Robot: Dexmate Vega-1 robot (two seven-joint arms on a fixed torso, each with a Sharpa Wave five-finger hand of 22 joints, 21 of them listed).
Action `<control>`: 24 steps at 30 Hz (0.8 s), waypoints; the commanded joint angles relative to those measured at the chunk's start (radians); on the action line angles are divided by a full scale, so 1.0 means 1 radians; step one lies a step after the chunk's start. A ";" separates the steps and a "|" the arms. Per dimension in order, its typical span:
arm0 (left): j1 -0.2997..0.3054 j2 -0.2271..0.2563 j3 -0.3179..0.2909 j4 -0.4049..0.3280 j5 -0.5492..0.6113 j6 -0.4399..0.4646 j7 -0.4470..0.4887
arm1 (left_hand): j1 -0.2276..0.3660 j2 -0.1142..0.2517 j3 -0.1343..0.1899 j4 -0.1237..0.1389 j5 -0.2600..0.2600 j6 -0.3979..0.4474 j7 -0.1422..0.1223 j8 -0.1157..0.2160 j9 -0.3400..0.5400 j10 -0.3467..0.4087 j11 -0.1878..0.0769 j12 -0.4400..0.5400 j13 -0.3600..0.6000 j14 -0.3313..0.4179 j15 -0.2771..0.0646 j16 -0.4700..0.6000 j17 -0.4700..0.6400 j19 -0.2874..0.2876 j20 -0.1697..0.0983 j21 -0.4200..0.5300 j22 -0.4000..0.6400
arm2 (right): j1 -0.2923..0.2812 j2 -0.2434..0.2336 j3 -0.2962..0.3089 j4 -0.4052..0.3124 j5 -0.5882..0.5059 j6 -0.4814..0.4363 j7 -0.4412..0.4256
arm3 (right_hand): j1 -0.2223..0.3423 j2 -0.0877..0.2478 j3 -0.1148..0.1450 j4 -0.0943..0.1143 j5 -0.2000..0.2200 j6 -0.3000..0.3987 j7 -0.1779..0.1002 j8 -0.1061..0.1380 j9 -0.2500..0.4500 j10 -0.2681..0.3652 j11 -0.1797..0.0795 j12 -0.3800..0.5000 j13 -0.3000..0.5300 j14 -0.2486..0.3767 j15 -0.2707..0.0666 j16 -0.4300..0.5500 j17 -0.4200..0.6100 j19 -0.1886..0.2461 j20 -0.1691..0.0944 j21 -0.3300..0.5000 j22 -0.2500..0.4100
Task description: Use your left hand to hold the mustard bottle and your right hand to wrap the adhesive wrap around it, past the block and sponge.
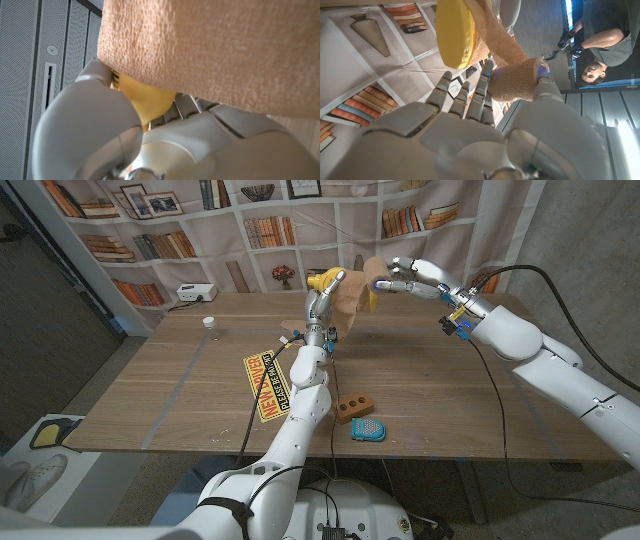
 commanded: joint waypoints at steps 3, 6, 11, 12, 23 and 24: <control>0.014 0.010 0.000 -0.028 -0.011 0.023 -0.019 | 0.254 0.244 -0.003 0.001 0.006 0.001 0.000 0.004 0.001 0.008 -0.002 -0.007 0.003 0.005 0.002 0.007 -0.001 0.007 -0.001 0.006 0.003 | 0.021 0.013 -0.017 0.010 -0.036 -0.024 -0.016 | 0.006 0.010 0.003 0.001 0.005 0.105 -0.108 0.003 0.004 -0.001 -0.004 -0.002 0.000 0.003 -0.048 0.005 0.003 -0.002 -0.002 -0.002 0.002; 0.019 0.013 0.000 -0.038 -0.013 0.030 -0.022 | 0.254 0.243 -0.004 0.001 0.006 0.001 -0.001 0.006 0.002 0.007 -0.006 -0.006 0.006 0.006 0.004 0.007 -0.002 0.007 -0.001 0.005 0.003 | 0.021 0.012 -0.016 0.004 -0.046 -0.035 -0.025 | 0.006 0.010 0.003 0.001 0.005 0.104 -0.109 0.003 0.004 -0.004 -0.001 -0.004 0.000 0.005 -0.048 0.005 0.003 -0.003 -0.002 -0.002 0.002; 0.034 0.019 0.000 -0.065 -0.021 0.039 -0.029 | 0.254 0.244 -0.004 0.001 0.006 0.001 0.000 0.006 0.000 0.009 -0.002 -0.010 0.002 0.005 0.002 0.008 -0.001 0.006 -0.001 0.006 0.004 | 0.022 0.013 -0.018 -0.005 -0.049 -0.054 -0.031 | 0.006 0.010 0.004 0.001 0.005 0.103 -0.108 0.002 0.004 -0.003 -0.003 -0.004 0.001 0.004 -0.049 0.005 0.003 -0.002 -0.002 -0.002 0.002; 0.038 0.020 0.001 -0.071 -0.022 0.042 -0.030 | 0.254 0.244 -0.004 0.001 0.006 0.001 0.001 0.006 0.000 0.011 -0.003 -0.009 0.002 0.006 0.002 0.008 -0.002 0.007 -0.001 0.005 0.004 | 0.021 0.013 -0.019 -0.009 -0.053 -0.060 -0.035 | 0.006 0.010 0.004 0.001 0.005 0.102 -0.109 0.002 0.004 -0.004 -0.005 -0.004 0.001 0.004 -0.050 0.005 0.003 -0.003 -0.002 -0.002 0.002; 0.067 0.037 0.001 -0.114 -0.052 0.050 -0.061 | 0.255 0.243 -0.005 0.001 0.007 0.001 0.000 0.008 -0.001 0.011 -0.002 -0.012 0.004 0.004 0.002 0.009 -0.001 0.006 -0.001 0.006 0.004 | 0.002 0.005 -0.021 -0.063 -0.080 -0.113 -0.063 | 0.006 0.010 0.004 0.001 0.004 0.105 -0.108 0.003 0.004 0.000 -0.004 -0.005 0.000 0.003 -0.050 0.005 0.003 -0.003 -0.002 -0.002 0.002; 0.067 0.038 0.000 -0.110 -0.053 0.045 -0.063 | 0.255 0.243 -0.005 0.001 0.007 0.001 0.000 0.008 -0.002 0.009 -0.004 -0.013 0.005 0.004 0.003 0.008 -0.002 0.007 -0.001 0.006 0.004 | -0.001 0.005 -0.021 -0.067 -0.084 -0.117 -0.067 | 0.006 0.010 0.004 0.001 0.004 0.105 -0.108 0.003 0.005 -0.001 -0.003 -0.005 0.000 0.003 -0.051 0.005 0.003 -0.003 -0.003 -0.002 0.002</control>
